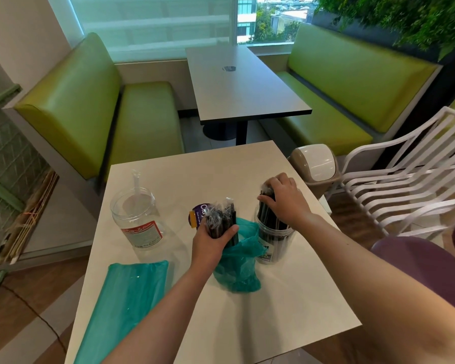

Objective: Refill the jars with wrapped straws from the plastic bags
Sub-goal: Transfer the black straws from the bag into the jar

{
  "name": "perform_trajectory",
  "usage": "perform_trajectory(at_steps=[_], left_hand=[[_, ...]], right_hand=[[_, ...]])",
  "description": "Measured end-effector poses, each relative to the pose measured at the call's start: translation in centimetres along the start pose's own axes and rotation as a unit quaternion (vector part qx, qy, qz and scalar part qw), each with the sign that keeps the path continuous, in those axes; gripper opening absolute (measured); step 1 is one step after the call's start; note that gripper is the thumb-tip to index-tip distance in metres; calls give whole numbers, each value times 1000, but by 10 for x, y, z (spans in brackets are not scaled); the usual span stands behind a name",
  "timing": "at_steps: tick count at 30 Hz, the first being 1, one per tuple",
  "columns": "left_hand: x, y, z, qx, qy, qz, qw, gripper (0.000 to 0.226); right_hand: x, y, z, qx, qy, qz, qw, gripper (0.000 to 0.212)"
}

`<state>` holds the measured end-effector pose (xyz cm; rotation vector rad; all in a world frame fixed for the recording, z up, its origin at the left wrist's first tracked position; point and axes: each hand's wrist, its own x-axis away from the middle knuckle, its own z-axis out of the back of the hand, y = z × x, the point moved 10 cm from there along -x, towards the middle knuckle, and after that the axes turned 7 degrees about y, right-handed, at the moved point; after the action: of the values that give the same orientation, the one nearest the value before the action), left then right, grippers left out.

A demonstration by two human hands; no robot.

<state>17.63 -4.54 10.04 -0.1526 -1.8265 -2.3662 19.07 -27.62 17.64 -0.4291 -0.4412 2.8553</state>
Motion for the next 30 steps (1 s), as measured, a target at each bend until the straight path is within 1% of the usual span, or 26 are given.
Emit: perform_trajectory(at_steps=[3,6,7,9,12,15,17,19,21,22,23,24,25,27,30], left_hand=[[0,0,0,-6,1,-1,1000,76],[-1,-1,0,-4,1,1,1000,76],[-1,-1,0,-5,1,-1,1000,76],[0,-1,-1,-9,0,-1,1000,78],[1,-1,0,-5,-5,1,1000,76],[0,0,0,-10,-5,-3,1000,73],[1,-1,0,-11,-6,-3,1000,70],[1,-2,0,-12,-7,-4,1000,66],[1,-3,0,-13,-10,-7,1000,64],[1,-3,0,-14,-12,-8,1000,64],[1,-4,0,-15,-12,-9,1000,64],[0,-4,0,-15,-13,-11,1000,64],[1,-3,0,-17,-15,-13,1000,63],[1,-5,-1,-17,-24,-12,999,61],[4,-8,-2,-4,-34,-2,999,60]], right_hand=[[-3,-3,14,4,33,14,999,43],[0,-4,29,4,89,25,996,37],[3,-2,29,-2,96,24,995,35],[9,2,20,-6,80,27,996,34],[14,5,12,18,54,29,998,38],[15,-1,19,60,70,35,995,50],[21,-9,29,70,94,32,993,57],[31,-21,41,66,131,27,989,52],[45,-37,43,26,147,31,988,36],[52,-43,37,-30,133,27,990,28],[58,-47,27,-101,102,9,990,24],[64,-48,13,-166,60,-22,984,26],[70,-48,-1,-211,19,-57,976,33],[74,-46,-26,-268,-43,-109,956,56],[76,-49,-48,-352,-128,-147,915,86]])
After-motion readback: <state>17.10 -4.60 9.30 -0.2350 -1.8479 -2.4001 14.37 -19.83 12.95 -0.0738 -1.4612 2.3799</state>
